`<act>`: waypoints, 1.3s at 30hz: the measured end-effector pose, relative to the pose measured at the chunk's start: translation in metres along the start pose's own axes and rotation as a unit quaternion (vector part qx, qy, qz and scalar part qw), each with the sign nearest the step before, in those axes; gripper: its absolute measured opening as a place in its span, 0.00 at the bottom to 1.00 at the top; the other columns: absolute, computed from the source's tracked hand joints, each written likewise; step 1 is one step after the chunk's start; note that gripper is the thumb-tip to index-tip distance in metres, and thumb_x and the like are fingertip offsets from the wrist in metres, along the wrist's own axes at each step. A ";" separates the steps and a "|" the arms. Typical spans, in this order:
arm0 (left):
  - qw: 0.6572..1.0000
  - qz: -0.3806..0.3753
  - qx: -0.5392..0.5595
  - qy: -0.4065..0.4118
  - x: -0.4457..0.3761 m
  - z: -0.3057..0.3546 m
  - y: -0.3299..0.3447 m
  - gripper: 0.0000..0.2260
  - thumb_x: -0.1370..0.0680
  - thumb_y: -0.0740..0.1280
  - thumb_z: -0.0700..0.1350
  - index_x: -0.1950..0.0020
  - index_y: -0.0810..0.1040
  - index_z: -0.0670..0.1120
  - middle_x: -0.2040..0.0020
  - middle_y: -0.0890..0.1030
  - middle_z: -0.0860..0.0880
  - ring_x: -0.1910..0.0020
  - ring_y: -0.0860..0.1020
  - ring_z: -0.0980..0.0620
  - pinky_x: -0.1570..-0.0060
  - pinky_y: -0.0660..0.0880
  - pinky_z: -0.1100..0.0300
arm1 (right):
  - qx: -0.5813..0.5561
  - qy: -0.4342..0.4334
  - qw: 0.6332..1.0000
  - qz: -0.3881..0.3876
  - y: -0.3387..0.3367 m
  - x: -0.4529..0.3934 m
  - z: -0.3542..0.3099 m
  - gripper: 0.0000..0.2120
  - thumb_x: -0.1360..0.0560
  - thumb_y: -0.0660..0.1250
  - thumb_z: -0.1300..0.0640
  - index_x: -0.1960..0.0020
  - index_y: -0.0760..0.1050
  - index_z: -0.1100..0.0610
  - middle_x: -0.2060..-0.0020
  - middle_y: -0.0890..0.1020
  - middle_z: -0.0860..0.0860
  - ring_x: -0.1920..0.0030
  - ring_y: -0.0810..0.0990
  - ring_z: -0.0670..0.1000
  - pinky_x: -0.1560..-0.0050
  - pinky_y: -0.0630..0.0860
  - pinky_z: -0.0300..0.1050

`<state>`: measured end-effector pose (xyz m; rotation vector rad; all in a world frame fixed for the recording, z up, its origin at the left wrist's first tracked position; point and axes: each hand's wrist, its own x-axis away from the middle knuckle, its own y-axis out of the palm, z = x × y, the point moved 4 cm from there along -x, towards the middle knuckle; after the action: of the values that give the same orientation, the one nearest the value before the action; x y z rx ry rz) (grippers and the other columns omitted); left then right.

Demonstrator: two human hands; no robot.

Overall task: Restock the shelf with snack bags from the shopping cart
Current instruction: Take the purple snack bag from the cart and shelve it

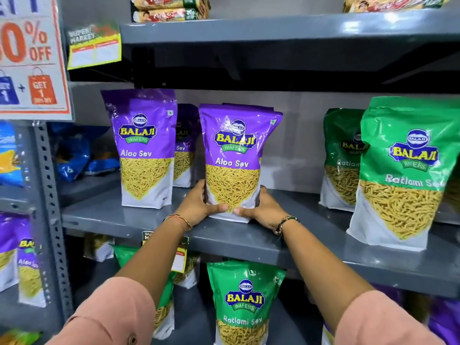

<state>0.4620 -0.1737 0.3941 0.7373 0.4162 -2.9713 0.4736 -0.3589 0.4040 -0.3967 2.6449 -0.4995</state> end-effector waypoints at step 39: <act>0.877 0.400 -0.204 0.170 0.033 0.100 0.042 0.43 0.27 0.65 0.63 0.25 0.51 0.39 0.23 0.58 0.39 0.24 0.54 0.40 0.25 0.50 0.53 | 0.155 -0.113 0.938 0.289 -0.096 0.086 -0.035 0.32 0.28 0.70 0.56 0.28 0.60 0.55 0.30 0.70 0.54 0.30 0.67 0.52 0.29 0.63 0.44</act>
<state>0.3919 -0.2404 0.4535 1.0493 0.5571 -1.9052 0.4015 -0.4647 0.4425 0.3918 2.2530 -0.6114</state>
